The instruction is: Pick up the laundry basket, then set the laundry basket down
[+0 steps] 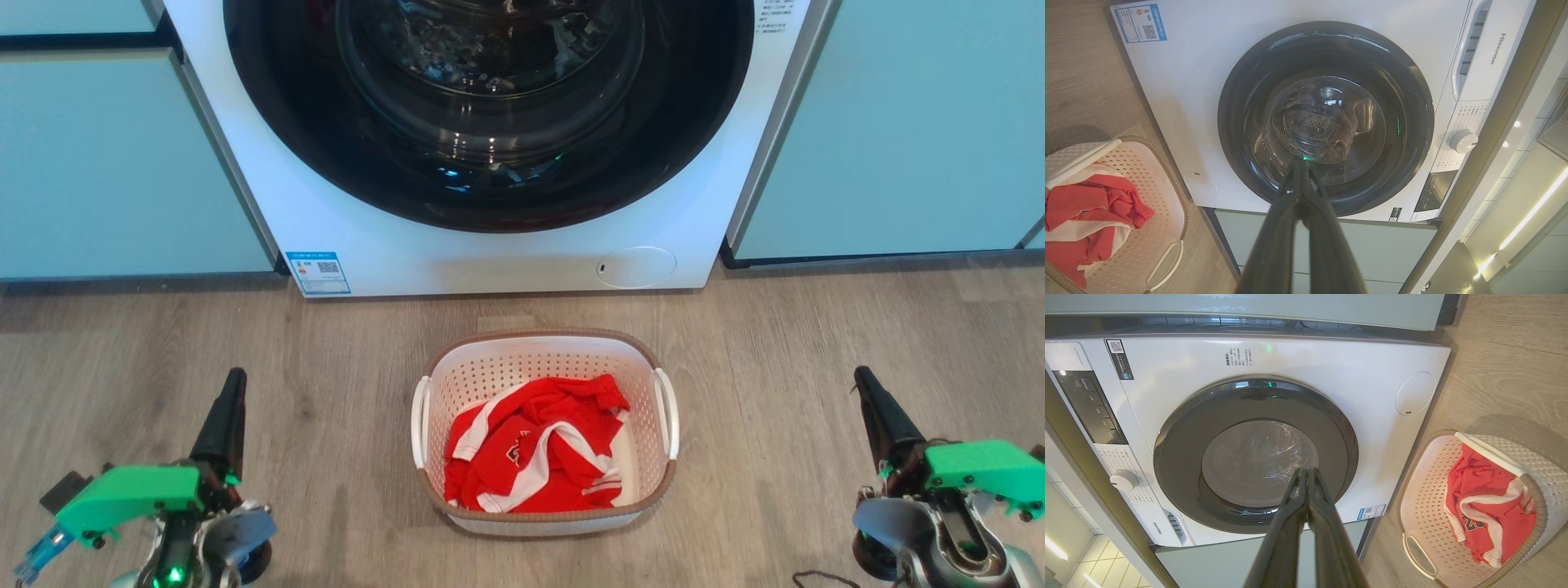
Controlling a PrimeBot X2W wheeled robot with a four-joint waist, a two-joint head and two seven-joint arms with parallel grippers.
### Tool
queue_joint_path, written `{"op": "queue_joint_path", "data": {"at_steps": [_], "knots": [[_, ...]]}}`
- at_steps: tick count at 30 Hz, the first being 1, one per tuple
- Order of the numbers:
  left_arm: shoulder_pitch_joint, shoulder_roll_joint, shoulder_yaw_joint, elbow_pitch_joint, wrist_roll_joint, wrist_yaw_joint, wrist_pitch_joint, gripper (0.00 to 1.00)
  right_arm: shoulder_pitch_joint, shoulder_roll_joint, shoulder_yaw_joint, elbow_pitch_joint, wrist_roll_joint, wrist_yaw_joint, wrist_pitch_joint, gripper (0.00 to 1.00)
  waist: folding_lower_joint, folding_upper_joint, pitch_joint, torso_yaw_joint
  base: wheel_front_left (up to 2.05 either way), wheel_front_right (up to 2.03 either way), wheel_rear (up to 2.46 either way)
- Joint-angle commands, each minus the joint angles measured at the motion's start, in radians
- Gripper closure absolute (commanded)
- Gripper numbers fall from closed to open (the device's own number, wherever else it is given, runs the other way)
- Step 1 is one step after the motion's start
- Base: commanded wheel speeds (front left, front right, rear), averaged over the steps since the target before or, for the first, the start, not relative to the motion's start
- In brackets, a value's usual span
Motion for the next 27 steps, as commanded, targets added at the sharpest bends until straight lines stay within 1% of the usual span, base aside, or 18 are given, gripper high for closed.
{"op": "queue_joint_path", "data": {"at_steps": [1,27], "knots": [[-0.06,0.004,0.033,-0.029,0.002,-0.007,0.007,1.0,-0.048,-0.005,0.017,-0.031,0.002,-0.002,0.005,1.0,0.0,-0.0001,0.0,0.0,0.0,0.0,0.0],[-0.061,0.001,0.037,-0.029,0.005,-0.007,0.01,1.0,-0.049,-0.004,0.015,-0.031,0.0,-0.002,0.007,1.0,0.0,-0.0001,0.0,0.0,0.0,0.0,0.0]]}}
